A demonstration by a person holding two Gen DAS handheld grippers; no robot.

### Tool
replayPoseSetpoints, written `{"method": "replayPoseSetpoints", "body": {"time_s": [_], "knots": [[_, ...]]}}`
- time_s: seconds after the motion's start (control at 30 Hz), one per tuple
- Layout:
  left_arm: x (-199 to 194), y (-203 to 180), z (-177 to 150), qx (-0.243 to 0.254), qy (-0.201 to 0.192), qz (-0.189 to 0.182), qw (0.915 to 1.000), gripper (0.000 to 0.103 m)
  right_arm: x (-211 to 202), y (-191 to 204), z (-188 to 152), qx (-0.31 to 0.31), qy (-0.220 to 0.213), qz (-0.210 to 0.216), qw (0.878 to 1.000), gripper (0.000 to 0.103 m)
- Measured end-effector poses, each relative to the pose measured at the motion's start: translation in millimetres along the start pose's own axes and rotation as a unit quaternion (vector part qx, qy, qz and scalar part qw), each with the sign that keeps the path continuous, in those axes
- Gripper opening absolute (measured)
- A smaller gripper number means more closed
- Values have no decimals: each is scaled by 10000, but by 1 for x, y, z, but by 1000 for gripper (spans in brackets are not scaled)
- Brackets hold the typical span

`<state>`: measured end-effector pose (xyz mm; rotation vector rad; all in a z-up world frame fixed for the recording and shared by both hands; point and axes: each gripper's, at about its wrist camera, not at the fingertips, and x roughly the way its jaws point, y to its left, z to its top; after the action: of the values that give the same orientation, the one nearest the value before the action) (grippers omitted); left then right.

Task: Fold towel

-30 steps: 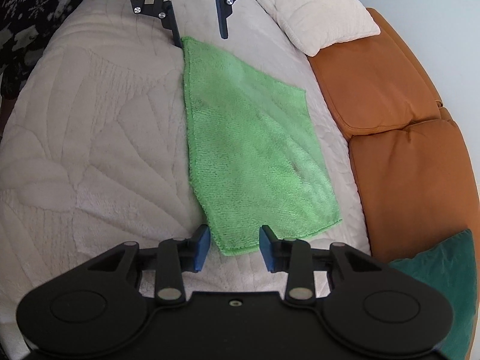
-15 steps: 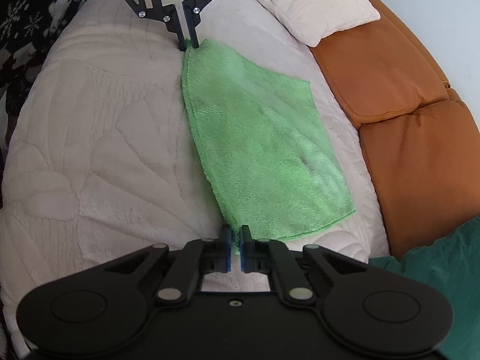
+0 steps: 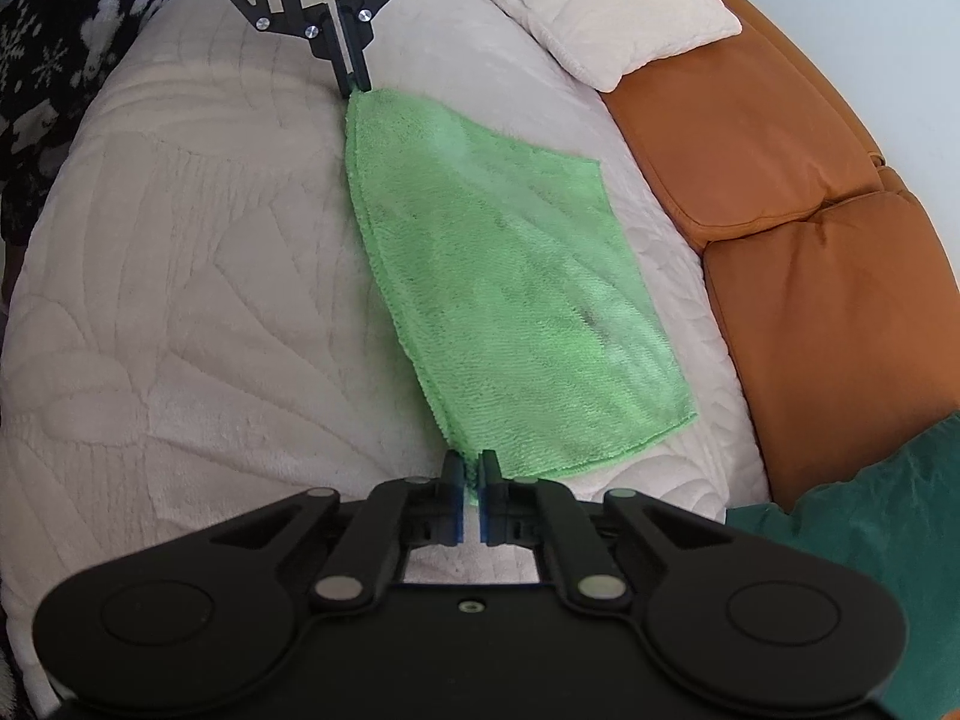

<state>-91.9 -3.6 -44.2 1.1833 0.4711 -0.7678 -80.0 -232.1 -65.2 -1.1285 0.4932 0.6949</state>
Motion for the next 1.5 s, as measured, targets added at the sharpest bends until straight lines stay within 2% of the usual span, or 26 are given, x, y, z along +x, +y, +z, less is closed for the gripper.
{"method": "replayPoseSetpoints", "body": {"time_s": [0.23,0.4,0.67,0.9,1.13,1.2,1.23,1.27,1.37,1.47,1.5], "knots": [[-3,27,7,-108,-99,276,9995,4,-5,-18,8,216,-99,-146,9996,2],[5,59,13,-86,-75,605,9981,4,0,-44,18,388,-150,-464,9981,2],[45,103,11,-202,81,931,9954,4,45,-95,29,568,33,-893,9944,2],[93,144,1,-368,241,1093,9930,4,93,-128,31,651,156,-943,9933,2],[121,160,-2,-632,202,1057,9922,6,123,-134,27,557,270,-928,9938,2],[126,160,-2,-701,235,1055,9917,9,129,-133,26,547,304,-967,9933,6],[129,158,-2,-722,261,1161,9903,10,131,-133,26,541,319,-1041,9926,16],[132,157,-2,-729,306,1289,9885,14,135,-132,25,527,368,-1116,9917,20],[132,158,-4,-804,511,1617,9822,19,136,-131,20,542,475,-1201,9901,20],[118,167,-11,-1010,492,1800,9772,23,124,-135,16,694,442,-1255,9887,20],[107,173,-13,-1210,406,1947,9725,23,118,-138,15,801,409,-1294,9875,20]]}}
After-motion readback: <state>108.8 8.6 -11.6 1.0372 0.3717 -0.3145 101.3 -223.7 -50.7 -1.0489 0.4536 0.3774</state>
